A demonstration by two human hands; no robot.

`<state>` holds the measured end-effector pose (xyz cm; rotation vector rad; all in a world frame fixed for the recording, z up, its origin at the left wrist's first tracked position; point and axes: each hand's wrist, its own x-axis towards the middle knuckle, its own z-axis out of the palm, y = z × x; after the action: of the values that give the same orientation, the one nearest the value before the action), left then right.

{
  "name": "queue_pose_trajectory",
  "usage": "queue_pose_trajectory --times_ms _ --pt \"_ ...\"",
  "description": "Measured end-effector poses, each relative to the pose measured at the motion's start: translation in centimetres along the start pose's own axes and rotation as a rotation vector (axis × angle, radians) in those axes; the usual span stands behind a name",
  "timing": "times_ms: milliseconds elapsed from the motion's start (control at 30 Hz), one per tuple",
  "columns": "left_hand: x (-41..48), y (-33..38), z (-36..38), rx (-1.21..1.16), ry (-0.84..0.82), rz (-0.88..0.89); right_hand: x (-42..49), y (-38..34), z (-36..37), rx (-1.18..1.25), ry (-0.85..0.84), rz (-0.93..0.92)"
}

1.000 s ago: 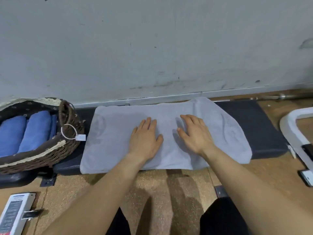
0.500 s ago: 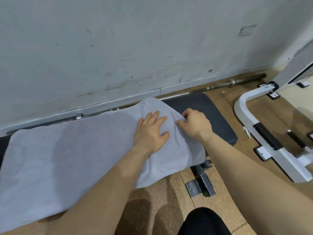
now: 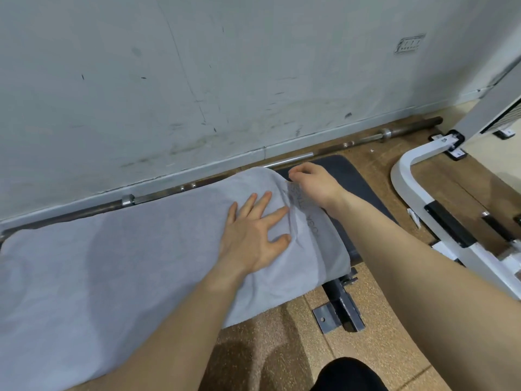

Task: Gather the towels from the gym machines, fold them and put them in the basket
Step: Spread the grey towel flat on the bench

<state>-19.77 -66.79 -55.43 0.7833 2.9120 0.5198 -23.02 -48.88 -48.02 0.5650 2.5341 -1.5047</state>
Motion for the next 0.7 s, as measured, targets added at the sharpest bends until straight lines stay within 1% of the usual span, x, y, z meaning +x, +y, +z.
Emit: queue_pose_trajectory --times_ms 133,200,233,333,400,467,600,700 --pt "-0.1 0.0 -0.1 -0.032 0.002 -0.008 0.8 -0.3 -0.5 0.162 0.007 0.070" --pt "-0.2 0.0 0.0 -0.031 0.016 -0.003 1.1 -0.1 -0.8 0.194 0.008 0.105" --pt "-0.2 0.0 0.0 -0.030 0.022 0.000 1.3 0.1 -0.9 0.141 0.011 0.123" --pt "-0.2 0.0 0.0 -0.039 0.026 0.003 1.1 0.0 -0.9 -0.207 -0.029 0.183" --pt "-0.2 0.0 0.0 -0.042 0.036 0.008 0.7 -0.4 -0.8 -0.284 -0.082 0.186" --pt "-0.3 0.0 0.0 -0.055 0.055 0.009 0.6 -0.7 -0.8 -0.203 -0.090 0.159" --pt "-0.2 0.1 -0.5 -0.105 0.026 -0.026 0.9 -1.0 -1.6 0.145 0.058 0.075" --pt "0.3 0.3 -0.9 -0.148 -0.015 -0.077 1.3 -1.0 -2.5 0.192 0.110 -0.013"
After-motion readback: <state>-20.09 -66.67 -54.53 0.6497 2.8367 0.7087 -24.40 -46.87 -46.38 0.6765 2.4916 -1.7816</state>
